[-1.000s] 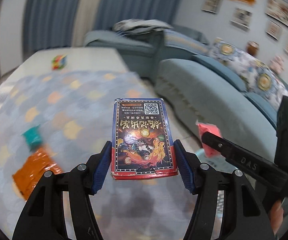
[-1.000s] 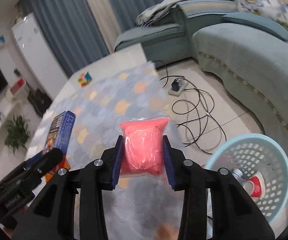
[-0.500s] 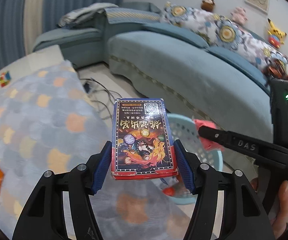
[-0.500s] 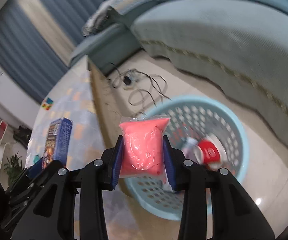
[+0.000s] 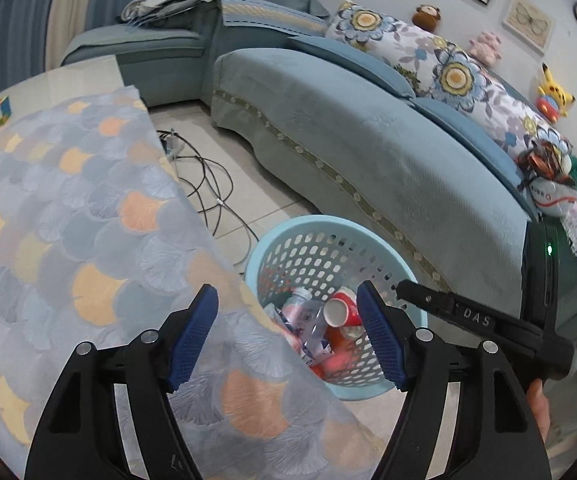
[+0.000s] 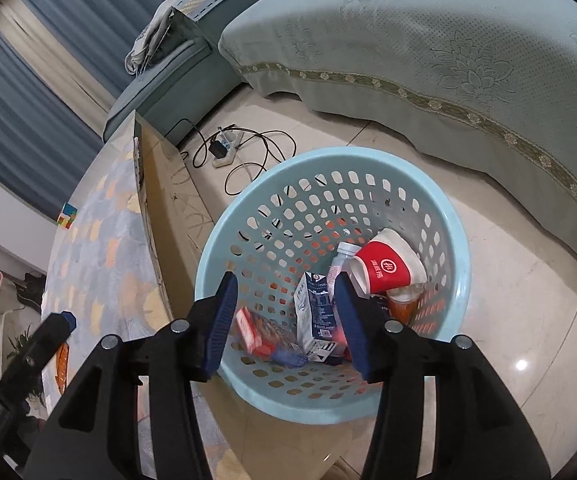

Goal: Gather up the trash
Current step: 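Grasp the orange snack bag with the left tool while the right tool grasps the teal packet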

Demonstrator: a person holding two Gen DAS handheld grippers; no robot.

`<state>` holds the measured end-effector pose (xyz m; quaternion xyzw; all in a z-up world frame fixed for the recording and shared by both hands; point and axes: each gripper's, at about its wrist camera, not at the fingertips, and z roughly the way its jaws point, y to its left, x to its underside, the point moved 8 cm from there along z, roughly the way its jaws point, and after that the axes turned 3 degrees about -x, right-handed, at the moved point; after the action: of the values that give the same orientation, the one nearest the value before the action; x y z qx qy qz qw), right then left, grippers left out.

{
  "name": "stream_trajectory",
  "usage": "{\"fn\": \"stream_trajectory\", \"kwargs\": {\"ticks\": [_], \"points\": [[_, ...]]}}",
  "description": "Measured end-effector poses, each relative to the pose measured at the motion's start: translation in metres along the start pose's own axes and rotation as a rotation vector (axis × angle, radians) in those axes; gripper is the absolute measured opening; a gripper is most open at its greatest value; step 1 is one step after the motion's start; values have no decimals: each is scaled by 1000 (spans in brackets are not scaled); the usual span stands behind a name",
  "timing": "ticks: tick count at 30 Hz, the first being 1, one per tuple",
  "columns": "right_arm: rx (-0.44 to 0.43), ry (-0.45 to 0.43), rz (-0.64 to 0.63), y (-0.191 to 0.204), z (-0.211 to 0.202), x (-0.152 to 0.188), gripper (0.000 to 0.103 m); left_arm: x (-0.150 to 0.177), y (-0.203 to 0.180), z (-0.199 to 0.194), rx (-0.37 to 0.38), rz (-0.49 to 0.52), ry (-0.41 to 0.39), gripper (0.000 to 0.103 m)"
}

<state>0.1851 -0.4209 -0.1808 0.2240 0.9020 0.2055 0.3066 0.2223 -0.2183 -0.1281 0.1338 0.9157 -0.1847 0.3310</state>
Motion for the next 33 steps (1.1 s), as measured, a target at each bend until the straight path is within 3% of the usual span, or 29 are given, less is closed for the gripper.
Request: {"fn": "stream_trajectory", "kwargs": {"ticks": [8,17,27,33], "points": [[-4,-21,-87,31,-6,7,47,-11,11,-25,4,-32,-49,69],[-85,-70,-289,126,-20,15,47,-18,60,-83,-49,-94,-128,69],[-166,-36,-549,251,12,66,47,1,209,-154,-262,-346,-200,70],[-200,-21,-668,315,54,99,47,30,289,-162,-332,-518,-182,70]]}}
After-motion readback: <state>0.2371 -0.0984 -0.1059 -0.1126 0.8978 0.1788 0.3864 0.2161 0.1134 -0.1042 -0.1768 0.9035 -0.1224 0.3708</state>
